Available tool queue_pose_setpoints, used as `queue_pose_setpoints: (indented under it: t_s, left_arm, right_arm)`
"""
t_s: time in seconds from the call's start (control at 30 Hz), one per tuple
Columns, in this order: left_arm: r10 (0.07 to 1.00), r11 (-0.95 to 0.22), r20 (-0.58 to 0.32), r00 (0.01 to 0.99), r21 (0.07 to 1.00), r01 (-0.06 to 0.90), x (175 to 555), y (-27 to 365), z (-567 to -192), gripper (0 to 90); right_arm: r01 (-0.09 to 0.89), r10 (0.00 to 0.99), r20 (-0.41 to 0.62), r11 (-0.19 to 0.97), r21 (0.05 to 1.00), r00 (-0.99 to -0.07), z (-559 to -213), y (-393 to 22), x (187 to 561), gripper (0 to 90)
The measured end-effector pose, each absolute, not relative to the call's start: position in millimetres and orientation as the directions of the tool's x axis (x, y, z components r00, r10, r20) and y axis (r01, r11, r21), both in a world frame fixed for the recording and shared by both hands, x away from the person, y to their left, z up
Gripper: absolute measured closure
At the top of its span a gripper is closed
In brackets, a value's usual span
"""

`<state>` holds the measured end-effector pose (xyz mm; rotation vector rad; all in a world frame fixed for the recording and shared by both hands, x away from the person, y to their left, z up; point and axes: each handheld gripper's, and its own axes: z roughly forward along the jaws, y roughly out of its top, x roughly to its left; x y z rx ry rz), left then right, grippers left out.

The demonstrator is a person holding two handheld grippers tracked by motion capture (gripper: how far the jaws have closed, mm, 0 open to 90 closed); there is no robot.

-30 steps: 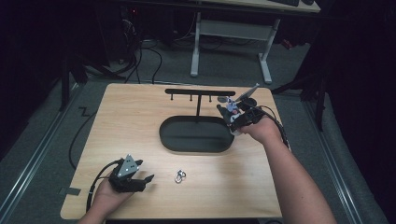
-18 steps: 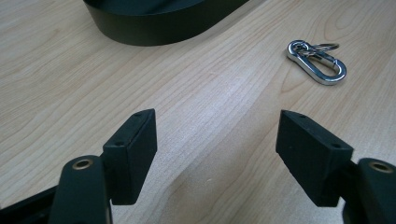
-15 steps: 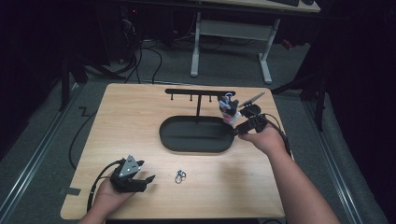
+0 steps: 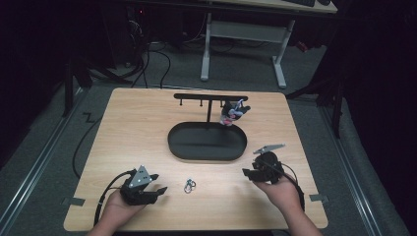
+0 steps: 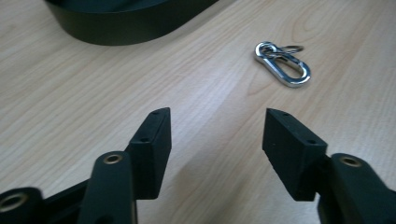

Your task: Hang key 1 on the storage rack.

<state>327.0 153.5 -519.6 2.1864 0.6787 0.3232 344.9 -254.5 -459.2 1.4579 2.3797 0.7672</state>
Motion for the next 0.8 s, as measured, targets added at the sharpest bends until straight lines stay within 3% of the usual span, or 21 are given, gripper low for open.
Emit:
queue_pose_setpoints:
  t_s: [0.13,0.27,0.3,0.4,0.57,0.8]
  left_arm:
    - [0.534,-0.554,-0.015,0.845,0.749,0.364,323,141,-521,56.4]
    - [0.536,-0.583,0.010,0.844,0.728,0.361,319,128,-524,77.4]
    - [0.542,-0.583,0.013,0.840,0.726,0.365,318,126,-524,77.4]
    - [0.570,-0.580,0.022,0.822,0.719,0.383,320,115,-524,89.3]
    - [0.623,-0.576,0.046,0.781,0.702,0.418,327,89,-525,90.0]
    - [0.592,-0.598,0.052,0.804,0.698,0.395,326,52,-524,90.0]
  right_arm:
    - [0.725,0.885,0.092,0.309,0.616,-0.456,-480,-261,323,62.4]
    - [0.668,0.903,0.106,0.224,0.709,-0.416,-494,-269,297,73.4]
    - [0.668,0.903,0.106,0.224,0.709,-0.416,-494,-269,297,73.4]
    - [0.635,0.903,0.129,0.181,0.751,-0.409,-492,-277,285,75.7]
    - [0.617,0.896,0.147,0.161,0.771,-0.418,-492,-287,276,73.9]
    - [0.620,0.878,0.167,0.171,0.766,-0.449,-493,-286,277,71.2]
